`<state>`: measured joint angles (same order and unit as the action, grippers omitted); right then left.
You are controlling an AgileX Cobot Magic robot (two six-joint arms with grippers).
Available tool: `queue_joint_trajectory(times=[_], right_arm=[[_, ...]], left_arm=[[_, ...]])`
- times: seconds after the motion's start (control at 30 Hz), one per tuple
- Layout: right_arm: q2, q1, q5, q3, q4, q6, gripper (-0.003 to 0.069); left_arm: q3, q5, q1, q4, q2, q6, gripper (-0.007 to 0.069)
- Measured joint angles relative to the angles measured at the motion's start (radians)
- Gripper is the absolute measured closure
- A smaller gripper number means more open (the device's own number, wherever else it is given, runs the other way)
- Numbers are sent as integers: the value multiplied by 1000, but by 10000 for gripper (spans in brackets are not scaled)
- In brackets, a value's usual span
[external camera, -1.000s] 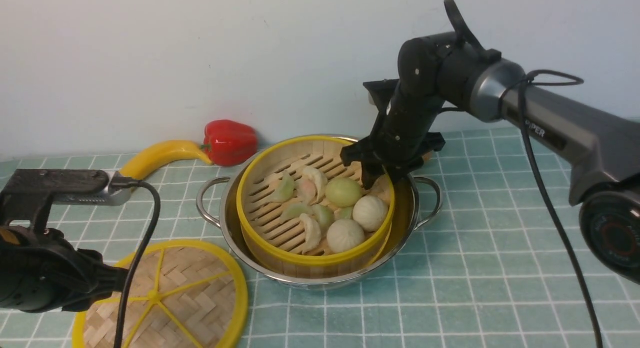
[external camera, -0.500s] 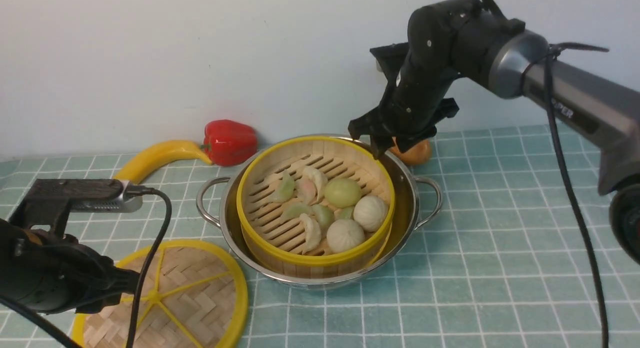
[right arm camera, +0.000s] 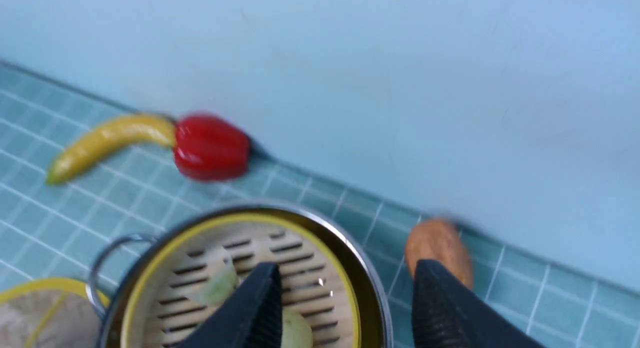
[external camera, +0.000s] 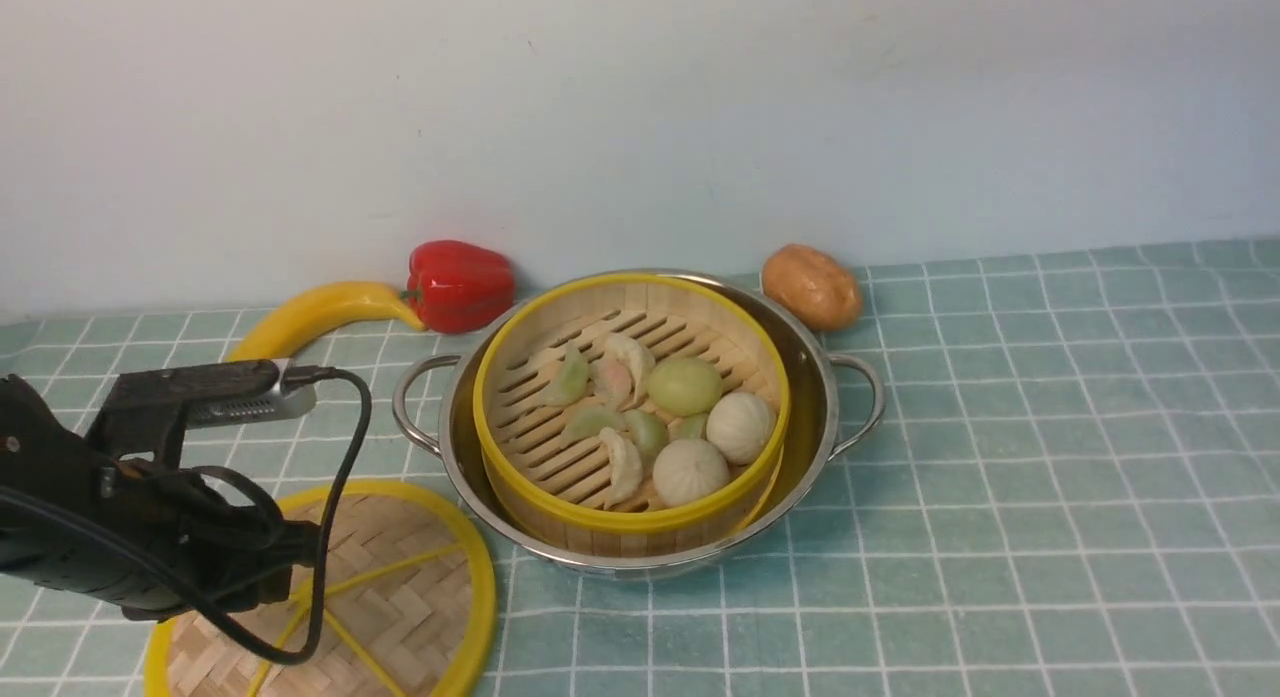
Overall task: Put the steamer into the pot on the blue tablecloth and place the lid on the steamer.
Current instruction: 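Grasp the bamboo steamer lid lying on the table by its centre knob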
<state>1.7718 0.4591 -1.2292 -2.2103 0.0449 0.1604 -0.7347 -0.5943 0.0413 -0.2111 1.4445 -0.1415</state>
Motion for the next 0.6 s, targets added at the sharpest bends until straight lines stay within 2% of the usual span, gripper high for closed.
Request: queue_joint_trajectory(times=[0.27,0.6], right_arm=[[-214,0,0,-1,-2,-8,295],[-340,0,-1,-2,-2,-9,295]], left_arm=[[-1,30,0,-95,49,-72,382],[-3,81,0,-122,123,-98,382]])
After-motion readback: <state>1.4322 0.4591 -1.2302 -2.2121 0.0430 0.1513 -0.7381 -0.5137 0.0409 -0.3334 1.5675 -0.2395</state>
